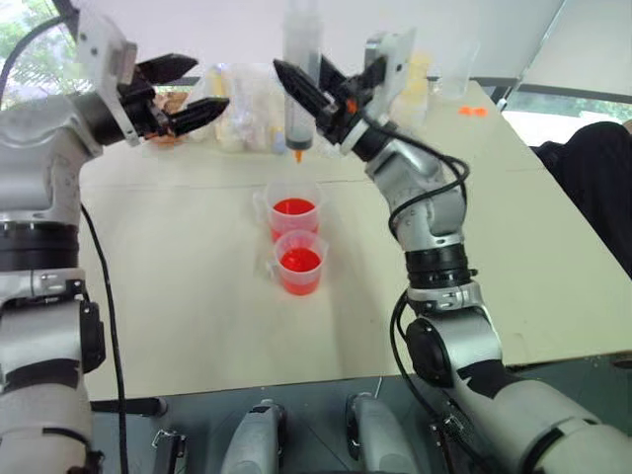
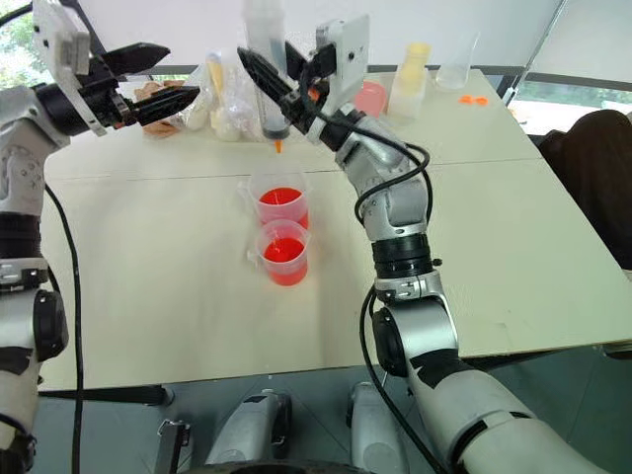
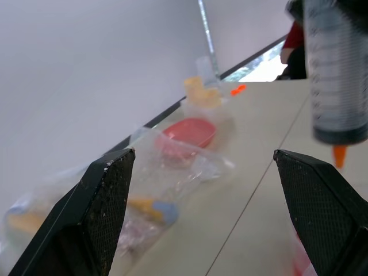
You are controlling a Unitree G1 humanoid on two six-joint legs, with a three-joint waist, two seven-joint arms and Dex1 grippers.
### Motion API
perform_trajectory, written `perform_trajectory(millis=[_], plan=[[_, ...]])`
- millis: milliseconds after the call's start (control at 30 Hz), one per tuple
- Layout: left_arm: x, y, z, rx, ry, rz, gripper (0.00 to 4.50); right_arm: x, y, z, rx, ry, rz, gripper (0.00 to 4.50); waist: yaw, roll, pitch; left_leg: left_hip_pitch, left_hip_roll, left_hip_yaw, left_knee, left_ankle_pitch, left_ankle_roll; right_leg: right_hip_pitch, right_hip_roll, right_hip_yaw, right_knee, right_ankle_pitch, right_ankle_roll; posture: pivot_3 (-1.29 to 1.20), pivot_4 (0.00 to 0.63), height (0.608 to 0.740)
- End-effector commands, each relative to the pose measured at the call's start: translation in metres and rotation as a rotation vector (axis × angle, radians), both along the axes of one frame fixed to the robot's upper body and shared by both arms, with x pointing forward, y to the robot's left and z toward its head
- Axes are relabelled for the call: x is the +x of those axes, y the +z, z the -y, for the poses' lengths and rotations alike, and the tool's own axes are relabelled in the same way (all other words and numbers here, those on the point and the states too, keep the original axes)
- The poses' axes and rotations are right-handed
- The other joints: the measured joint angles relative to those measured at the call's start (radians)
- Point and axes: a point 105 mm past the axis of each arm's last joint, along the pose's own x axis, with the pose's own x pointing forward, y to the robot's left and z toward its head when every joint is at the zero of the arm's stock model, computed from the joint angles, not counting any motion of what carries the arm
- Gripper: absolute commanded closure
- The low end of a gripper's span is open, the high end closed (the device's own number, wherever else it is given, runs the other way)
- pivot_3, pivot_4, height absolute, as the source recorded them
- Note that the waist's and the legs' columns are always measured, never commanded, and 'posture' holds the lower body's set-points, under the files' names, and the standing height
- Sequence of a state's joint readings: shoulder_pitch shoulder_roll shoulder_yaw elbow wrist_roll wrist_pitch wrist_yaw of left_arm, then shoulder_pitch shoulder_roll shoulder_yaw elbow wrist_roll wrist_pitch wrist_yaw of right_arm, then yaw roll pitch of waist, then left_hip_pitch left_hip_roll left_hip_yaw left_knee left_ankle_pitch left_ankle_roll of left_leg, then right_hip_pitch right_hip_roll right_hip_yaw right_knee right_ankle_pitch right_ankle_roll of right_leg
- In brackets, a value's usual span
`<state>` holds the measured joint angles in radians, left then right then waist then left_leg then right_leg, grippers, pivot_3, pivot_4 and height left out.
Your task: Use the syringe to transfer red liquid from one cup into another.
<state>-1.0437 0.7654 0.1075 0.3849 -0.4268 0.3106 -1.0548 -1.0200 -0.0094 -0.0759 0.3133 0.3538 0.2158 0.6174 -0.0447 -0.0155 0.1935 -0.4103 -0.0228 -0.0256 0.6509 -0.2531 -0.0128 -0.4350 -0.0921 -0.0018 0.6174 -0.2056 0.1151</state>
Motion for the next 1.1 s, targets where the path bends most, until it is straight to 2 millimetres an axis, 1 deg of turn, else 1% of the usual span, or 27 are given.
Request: perform_trajectory(millis=[33, 133, 200, 300, 567, 667, 867, 1100], plan=[[-0.018, 0.033, 0.014, -0.01, -0.082, 0.095, 0.44, -0.005, 0.004, -0.007, 0.016, 0.022, 0.032, 3.03, 0.0, 0.0, 0.0, 0.0, 0.0, 0.0, 0.0, 0.0, 0.0, 0.0, 0.0, 0.0, 0.0, 0.0, 0.0, 0.0, 0.15, 0.74], [-0.019, 0.041, 0.021, -0.019, -0.105, 0.117, 0.44, -0.004, -0.005, -0.012, 0.015, 0.034, 0.011, 3.03, 0.0, 0.0, 0.0, 0.0, 0.0, -0.001, 0.0, 0.0, 0.0, -0.001, 0.0, 0.0, 0.001, 0.0, 0.0, 0.0, 0.15, 0.74], [-0.017, 0.042, 0.024, -0.015, -0.113, 0.125, 0.44, -0.005, -0.01, -0.015, 0.014, 0.039, 0.0, 3.03, -0.001, 0.0, 0.0, 0.0, 0.0, -0.001, 0.0, 0.0, 0.0, -0.001, 0.0, 0.001, 0.001, 0.0, 0.0, 0.0, 0.15, 0.74], [-0.015, 0.042, 0.027, -0.015, -0.116, 0.125, 0.44, -0.005, -0.013, -0.017, 0.012, 0.042, -0.008, 3.03, 0.0, 0.0, 0.0, 0.0, 0.0, -0.001, 0.0, 0.0, 0.0, -0.001, 0.0, 0.001, 0.001, 0.0, 0.0, 0.0, 0.15, 0.74], [0.0, 0.04, 0.049, 0.001, -0.128, 0.155, 0.44, -0.006, -0.025, -0.026, 0.003, 0.021, -0.024, 3.03, 0.002, 0.0, 0.0, 0.0, 0.0, -0.001, 0.0, 0.001, -0.001, -0.001, 0.001, 0.001, 0.001, 0.0, 0.0, 0.0, 0.15, 0.74], [0.006, 0.038, 0.054, 0.022, -0.108, 0.169, 0.44, -0.005, -0.028, -0.027, -0.001, 0.003, -0.022, 3.03, 0.001, 0.0, 0.0, 0.0, 0.0, -0.001, 0.0, 0.001, -0.001, -0.001, 0.001, 0.001, 0.001, 0.0, 0.0, 0.0, 0.15, 0.74], [0.016, 0.04, 0.052, 0.067, -0.039, 0.215, 0.44, -0.002, -0.029, -0.026, 0.01, -0.044, -0.021, 3.03, 0.0, 0.0, 0.0, 0.0, 0.0, -0.001, -0.001, 0.001, -0.001, -0.001, 0.001, 0.001, 0.001, 0.0, 0.0, 0.0, 0.15, 0.74], [0.017, 0.036, 0.045, 0.125, -0.015, 0.225, 0.44, 0.005, -0.029, -0.022, 0.032, -0.112, -0.031, 3.03, 0.0, 0.0, 0.0, 0.0, 0.0, -0.001, -0.001, 0.001, -0.001, -0.001, 0.001, 0.001, 0.001, 0.0, 0.0, 0.0, 0.15, 0.74]])
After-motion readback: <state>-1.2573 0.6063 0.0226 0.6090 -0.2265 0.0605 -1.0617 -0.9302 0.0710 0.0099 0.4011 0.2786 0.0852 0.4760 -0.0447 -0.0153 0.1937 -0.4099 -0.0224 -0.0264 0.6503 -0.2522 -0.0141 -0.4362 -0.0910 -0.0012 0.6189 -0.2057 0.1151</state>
